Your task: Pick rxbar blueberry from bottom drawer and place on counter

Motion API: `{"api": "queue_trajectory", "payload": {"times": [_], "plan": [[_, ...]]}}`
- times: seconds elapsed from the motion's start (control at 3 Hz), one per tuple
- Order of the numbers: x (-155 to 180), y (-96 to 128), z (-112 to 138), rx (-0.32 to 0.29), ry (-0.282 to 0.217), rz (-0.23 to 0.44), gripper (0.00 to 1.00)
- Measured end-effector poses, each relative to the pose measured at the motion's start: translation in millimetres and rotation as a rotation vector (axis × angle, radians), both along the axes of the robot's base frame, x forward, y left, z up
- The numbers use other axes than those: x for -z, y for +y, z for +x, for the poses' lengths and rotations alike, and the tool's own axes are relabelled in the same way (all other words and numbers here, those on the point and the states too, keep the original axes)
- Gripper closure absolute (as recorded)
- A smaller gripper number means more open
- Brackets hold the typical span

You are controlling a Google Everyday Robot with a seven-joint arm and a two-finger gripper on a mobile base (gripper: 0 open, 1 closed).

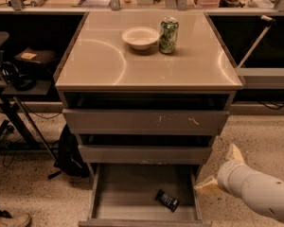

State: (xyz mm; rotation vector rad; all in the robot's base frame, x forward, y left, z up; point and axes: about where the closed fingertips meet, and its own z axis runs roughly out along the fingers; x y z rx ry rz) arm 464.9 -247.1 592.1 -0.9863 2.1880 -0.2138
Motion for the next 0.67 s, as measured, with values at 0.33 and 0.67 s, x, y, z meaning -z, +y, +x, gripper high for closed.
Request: {"api": "queue_trajectory", "payload": {"times": [0.33, 0.67], "plan": [[67.6, -6.0, 20.1, 0.038, 0.042, -0.040, 0.00], [117.5, -13.6, 59.4, 0.095, 0.016, -0.071, 0.00]]}}
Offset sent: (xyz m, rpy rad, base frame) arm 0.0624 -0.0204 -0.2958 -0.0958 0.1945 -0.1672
